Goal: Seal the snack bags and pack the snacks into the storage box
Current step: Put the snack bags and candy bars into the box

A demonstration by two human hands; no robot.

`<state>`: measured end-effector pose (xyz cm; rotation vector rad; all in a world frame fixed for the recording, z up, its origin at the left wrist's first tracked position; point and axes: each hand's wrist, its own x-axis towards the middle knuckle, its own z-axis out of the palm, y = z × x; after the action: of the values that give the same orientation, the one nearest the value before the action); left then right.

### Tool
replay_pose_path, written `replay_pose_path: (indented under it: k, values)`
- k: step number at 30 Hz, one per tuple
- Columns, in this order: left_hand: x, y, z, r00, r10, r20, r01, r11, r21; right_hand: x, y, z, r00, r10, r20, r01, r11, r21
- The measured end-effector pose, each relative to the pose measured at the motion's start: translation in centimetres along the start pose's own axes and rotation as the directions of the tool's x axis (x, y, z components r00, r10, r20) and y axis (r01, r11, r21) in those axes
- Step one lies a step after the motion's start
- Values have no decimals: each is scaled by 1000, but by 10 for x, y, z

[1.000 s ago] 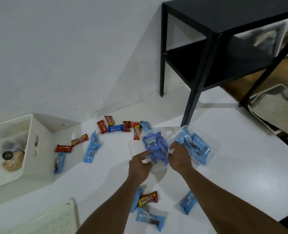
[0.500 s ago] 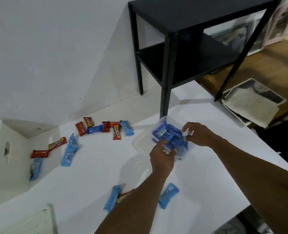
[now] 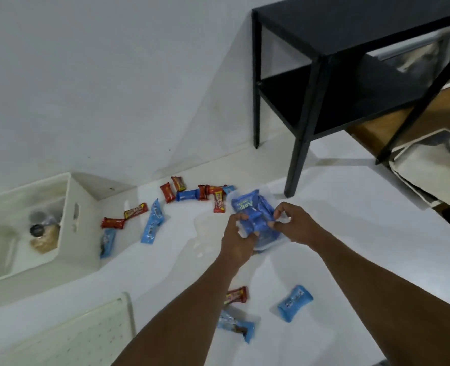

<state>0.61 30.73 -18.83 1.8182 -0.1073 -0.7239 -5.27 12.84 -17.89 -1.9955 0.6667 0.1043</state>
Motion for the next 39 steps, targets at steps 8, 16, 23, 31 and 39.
replay_pose_path:
  k: [8,16,23,31,39]
  values:
    - [-57,40,-253,953,115,-280,-106,993,47,5,-214,158,941,-303,150,302,953,28]
    - [-123,76,-542,884,189,-427,-168,982,87,-29,-459,335,843,-488,228,486,871,69]
    - [-116,6,-648,961,-56,-270,82,993,86,-41,-471,465,932,-273,240,305,947,-106]
    - [-79,-51,-715,963,-80,-259,120,982,144,-20,-462,565,944,-228,238,243,969,-35]
    - [-32,-124,-737,972,-125,-200,209,850,483,16,-435,644,926,-126,355,195,967,-164]
